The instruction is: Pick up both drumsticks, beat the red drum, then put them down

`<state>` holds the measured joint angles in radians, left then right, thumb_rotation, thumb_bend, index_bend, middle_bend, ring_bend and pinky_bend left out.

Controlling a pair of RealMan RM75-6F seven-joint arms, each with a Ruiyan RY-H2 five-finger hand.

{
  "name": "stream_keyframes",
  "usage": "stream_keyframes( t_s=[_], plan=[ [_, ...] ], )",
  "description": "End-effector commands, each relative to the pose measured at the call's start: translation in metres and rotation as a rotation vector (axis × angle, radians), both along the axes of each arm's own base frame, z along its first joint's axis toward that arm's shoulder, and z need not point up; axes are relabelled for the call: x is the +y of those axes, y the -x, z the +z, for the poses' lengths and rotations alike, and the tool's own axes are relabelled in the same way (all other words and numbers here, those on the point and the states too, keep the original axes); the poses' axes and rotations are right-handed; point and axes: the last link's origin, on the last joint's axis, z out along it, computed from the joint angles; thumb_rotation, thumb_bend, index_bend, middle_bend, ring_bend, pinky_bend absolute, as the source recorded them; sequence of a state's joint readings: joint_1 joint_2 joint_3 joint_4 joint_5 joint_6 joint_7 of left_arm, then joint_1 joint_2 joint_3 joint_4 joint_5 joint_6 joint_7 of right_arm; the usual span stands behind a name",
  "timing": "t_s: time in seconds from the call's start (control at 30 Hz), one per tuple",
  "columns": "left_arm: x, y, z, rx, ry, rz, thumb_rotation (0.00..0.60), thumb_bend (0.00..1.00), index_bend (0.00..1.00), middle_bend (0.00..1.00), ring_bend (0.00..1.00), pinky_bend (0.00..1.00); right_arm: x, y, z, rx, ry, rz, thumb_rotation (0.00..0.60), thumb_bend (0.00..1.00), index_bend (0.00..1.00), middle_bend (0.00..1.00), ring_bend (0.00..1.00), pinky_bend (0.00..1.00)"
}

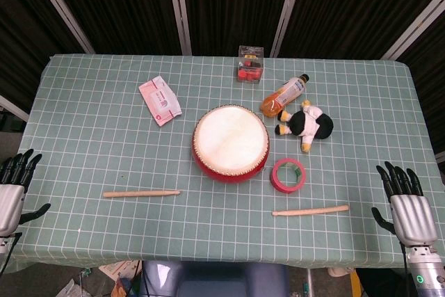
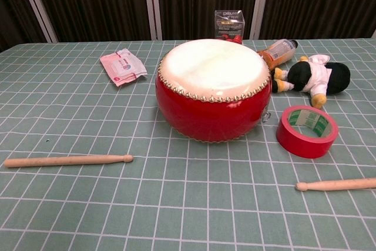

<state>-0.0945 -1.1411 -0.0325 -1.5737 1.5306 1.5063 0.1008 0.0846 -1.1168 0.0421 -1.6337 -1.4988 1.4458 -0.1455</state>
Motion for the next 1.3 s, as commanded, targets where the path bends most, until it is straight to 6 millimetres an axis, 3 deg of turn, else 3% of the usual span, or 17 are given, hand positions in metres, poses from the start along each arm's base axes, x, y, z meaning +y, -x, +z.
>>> stream_keyframes(
  t_s=[0.03, 0.6, 0.73, 0.8, 0.83, 0.97, 1.0, 1.13, 1.3],
  plan=[
    [0.0, 0.0, 0.0, -0.002, 0.001, 0.002, 0.6, 0.0, 0.0, 0.0, 0.0, 0.07, 0.0, 0.0, 0.0, 0.003, -0.002, -0.001, 0.6, 0.34, 0.0, 0.0, 0.0, 0.0],
    [0.001, 0.001, 0.0, -0.016, -0.002, 0.01, 0.6, 0.0, 0.0, 0.0, 0.0, 0.07, 0.002, 0.001, -0.007, 0.013, -0.059, -0.032, 0.6, 0.34, 0.0, 0.0, 0.0, 0.0],
    [0.0, 0.0, 0.001, -0.019, -0.008, 0.008, 0.6, 0.0, 0.0, 0.0, 0.0, 0.07, 0.004, 0.002, -0.012, 0.024, -0.106, -0.063, 0.6, 0.34, 0.0, 0.01, 0.01, 0.06],
    [0.0, 0.0, 0.0, -0.019, -0.008, 0.009, 0.6, 0.0, 0.0, 0.0, 0.0, 0.07, 0.005, 0.001, -0.015, 0.038, -0.13, -0.075, 0.6, 0.34, 0.0, 0.08, 0.1, 0.13],
    [0.0, 0.0, 0.0, -0.018, -0.007, 0.011, 0.6, 0.0, 0.0, 0.0, 0.0, 0.07, 0.005, 0.0, -0.017, 0.043, -0.136, -0.077, 0.6, 0.34, 0.0, 0.18, 0.21, 0.23],
    [0.0, 0.001, -0.001, -0.02, -0.003, 0.019, 0.6, 0.0, 0.0, 0.0, 0.0, 0.07, 0.001, -0.008, -0.026, 0.052, -0.131, -0.064, 0.6, 0.34, 0.05, 0.75, 0.82, 0.79],
    [0.0, 0.001, -0.001, -0.02, -0.002, 0.02, 0.6, 0.0, 0.0, 0.0, 0.0, 0.07, 0.0, -0.008, -0.029, 0.057, -0.128, -0.066, 0.6, 0.34, 0.08, 0.81, 0.88, 0.84],
    [0.0, 0.001, -0.001, -0.022, -0.001, 0.024, 0.6, 0.0, 0.0, 0.0, 0.0, 0.07, -0.006, -0.01, -0.046, 0.095, -0.124, -0.098, 0.6, 0.34, 0.25, 0.96, 1.0, 0.94],
    [0.0, 0.001, 0.0, -0.029, 0.002, 0.023, 0.6, 0.0, 0.0, 0.0, 0.0, 0.07, -0.015, -0.011, -0.063, 0.106, -0.086, -0.119, 0.6, 0.34, 0.34, 1.0, 1.0, 0.98]
  ],
)
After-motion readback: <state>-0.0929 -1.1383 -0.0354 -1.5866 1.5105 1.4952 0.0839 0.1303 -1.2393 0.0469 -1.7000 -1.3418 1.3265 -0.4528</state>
